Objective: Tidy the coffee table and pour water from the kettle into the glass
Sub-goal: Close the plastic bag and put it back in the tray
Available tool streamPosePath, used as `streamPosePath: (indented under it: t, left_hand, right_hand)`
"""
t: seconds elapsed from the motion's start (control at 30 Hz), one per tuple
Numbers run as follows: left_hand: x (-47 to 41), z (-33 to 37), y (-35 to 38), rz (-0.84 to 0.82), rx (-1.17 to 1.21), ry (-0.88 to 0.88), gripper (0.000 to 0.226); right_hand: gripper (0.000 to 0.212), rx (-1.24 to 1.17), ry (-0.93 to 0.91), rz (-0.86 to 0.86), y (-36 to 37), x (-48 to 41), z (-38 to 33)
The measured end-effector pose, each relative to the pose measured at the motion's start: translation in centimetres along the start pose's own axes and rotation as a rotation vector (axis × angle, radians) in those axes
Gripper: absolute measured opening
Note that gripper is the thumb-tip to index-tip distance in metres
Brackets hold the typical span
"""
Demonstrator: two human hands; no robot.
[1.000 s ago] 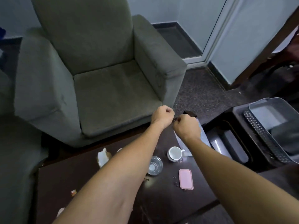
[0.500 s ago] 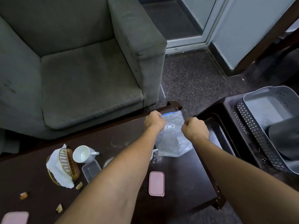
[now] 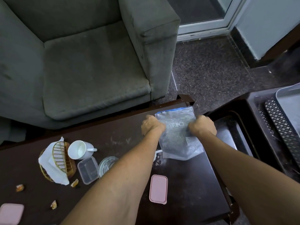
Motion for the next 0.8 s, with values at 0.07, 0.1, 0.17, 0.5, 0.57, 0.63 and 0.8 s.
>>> streamPosePath:
  t: [0.07, 0.1, 0.17, 0.5, 0.57, 0.63, 0.8]
  left_hand:
    - [-0.2, -0.2, 0.2, 0.003, -0.015, -0.009, 0.064]
    - [-0.3, -0.3, 0.2, 0.006, -0.022, -0.01, 0.062]
    - [-0.5, -0.4, 0.4, -0.003, -0.032, -0.011, 0.058]
    - [0.5, -0.2, 0.7, -0.155, 0.221, 0.089, 0.033]
    - [1.5, 0.3, -1.0, -0.177, 0.312, 0.131, 0.026]
    - [2.9, 0.9, -3.6, -0.192, 0.397, 0.205, 0.017]
    - [8.0, 1.9, -13.1, -0.215, 0.543, 0.37, 0.026]
  right_hand:
    - [0.044, 0.014, 0.036, -0.013, 0.3, -0.1, 0.5]
    - [0.046, 0.031, 0.048, -0.012, 0.3, -0.2, 0.6]
    - [0.049, 0.065, 0.066, -0.019, 0.2, -0.3, 1.1]
    - [0.01, -0.221, -0.092, 0.019, -2.9, 1.0, 0.7]
    - [0.01, -0.301, -0.212, 0.071, -5.3, 2.1, -0.9]
    - [0.01, -0.373, -0.332, 0.093, -8.3, 3.7, -3.1]
    - [0.018, -0.486, -0.525, 0.144, -16.7, 9.3, -9.9]
Point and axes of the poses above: each hand's wrist, its own x-axis away from the middle knuckle, its own y-axis out of the palm, z = x × y, the point moved 6 cm from there along -x, towards the middle knuckle, and after that the axes turned 12 degrees about -x, right-handed, at the moved point
